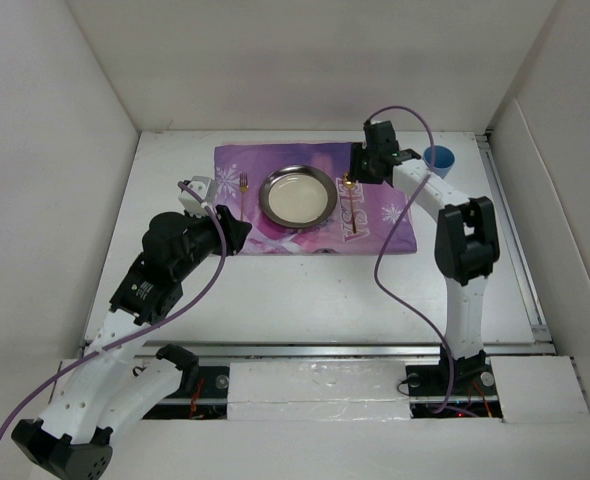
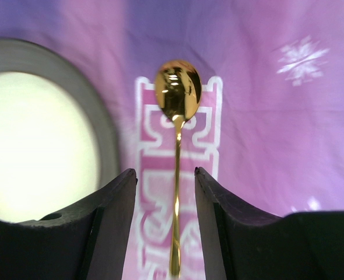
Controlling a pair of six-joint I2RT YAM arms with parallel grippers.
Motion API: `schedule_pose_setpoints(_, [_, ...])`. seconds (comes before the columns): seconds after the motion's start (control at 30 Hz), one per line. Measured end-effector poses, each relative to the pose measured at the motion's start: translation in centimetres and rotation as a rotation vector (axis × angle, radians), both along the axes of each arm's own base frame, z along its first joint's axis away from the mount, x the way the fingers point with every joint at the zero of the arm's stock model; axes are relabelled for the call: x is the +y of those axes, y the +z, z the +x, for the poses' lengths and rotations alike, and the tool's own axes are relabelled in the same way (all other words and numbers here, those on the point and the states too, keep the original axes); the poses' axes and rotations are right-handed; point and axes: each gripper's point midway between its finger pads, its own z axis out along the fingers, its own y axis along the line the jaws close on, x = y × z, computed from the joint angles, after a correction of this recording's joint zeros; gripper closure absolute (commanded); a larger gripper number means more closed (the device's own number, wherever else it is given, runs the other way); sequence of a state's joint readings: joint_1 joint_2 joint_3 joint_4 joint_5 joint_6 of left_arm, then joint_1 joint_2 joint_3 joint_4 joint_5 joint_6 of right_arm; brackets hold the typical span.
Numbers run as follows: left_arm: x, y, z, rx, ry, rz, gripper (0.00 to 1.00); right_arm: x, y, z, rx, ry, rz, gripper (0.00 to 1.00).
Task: Set the dinner table for one person
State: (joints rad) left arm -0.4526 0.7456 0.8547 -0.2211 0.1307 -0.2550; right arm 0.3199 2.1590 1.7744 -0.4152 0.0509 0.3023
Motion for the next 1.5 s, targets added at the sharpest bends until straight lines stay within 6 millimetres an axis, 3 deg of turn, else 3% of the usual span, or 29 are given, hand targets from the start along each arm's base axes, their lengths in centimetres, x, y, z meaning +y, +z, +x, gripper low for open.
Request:
schedule_pose_setpoints(0.07, [0.0,0.0,0.0,0.000,0.000,0.000,0.67,-0.5,4.0,-0.4,-0.068,-0.002,0.006,0.70])
schedule_pose_setpoints(0.13, [0.0,0.0,0.0,0.000,0.000,0.000,0.67,-1.5,9.0,-0.9,-0.162,-0.017,0.010,1.00])
schedule_pose_setpoints(0.27, [0.0,0.0,0.0,0.000,-0.001,-0.001,0.67,-6.4,17.9,-1.6,-0.349,-0.122,-0.016,1.00])
schedule_pose_setpoints(0.33, [-0.1,0.0,-0.1,0.000,-0.005,-0.001,0.67,-9.6,20.4,-1.7,-0.399,-0.197,-0.053,0.98])
schedule_pose_setpoints(0.4, [-0.1,0.0,-0.1,0.000,-0.008,-0.002,0.67,-12.3,21.5,-1.0,-0.422,-0.267,-0.091,0.82])
schedule_pose_setpoints(0.43, [-0.1,0.0,-0.1,0.000,-0.010,-0.003,0.67,-13.5,21.3,-0.7,-0.418,-0.297,-0.113,0.69])
schedule_pose_setpoints(0.53, [-0.1,0.1,-0.2,-0.002,-0.011,-0.004,0.67,-15.8,18.8,0.2,-0.358,-0.344,-0.169,0.58])
schedule_pose_setpoints(0.7, [-0.2,0.1,-0.2,-0.002,-0.016,-0.005,0.67,-17.2,12.1,1.0,-0.205,-0.343,-0.227,0.54])
schedule_pose_setpoints(0.8, [-0.2,0.1,-0.2,-0.001,-0.018,-0.005,0.67,-17.7,9.6,1.3,-0.144,-0.330,-0.250,0.54])
schedule_pose_setpoints(1.0, [-0.2,0.1,-0.2,-0.002,-0.019,-0.004,0.67,-17.9,9.4,3.3,-0.144,-0.318,-0.272,0.55])
schedule_pose_setpoints(1.2, [-0.2,0.1,-0.2,-0.003,-0.018,-0.003,0.67,-18.3,9.1,3.7,-0.140,-0.319,-0.283,0.55])
schedule_pose_setpoints(1.37, [-0.2,0.1,-0.2,-0.002,-0.018,-0.002,0.67,-18.8,7.3,4.5,-0.116,-0.322,-0.295,0.56])
schedule_pose_setpoints(1.43, [-0.2,0.0,-0.2,-0.001,-0.018,-0.001,0.67,-19.0,6.2,4.6,-0.095,-0.323,-0.299,0.62])
schedule_pose_setpoints(1.5, [-0.2,0.0,-0.2,-0.002,-0.016,-0.001,0.67,-19.3,5.5,4.6,-0.081,-0.321,-0.301,0.76])
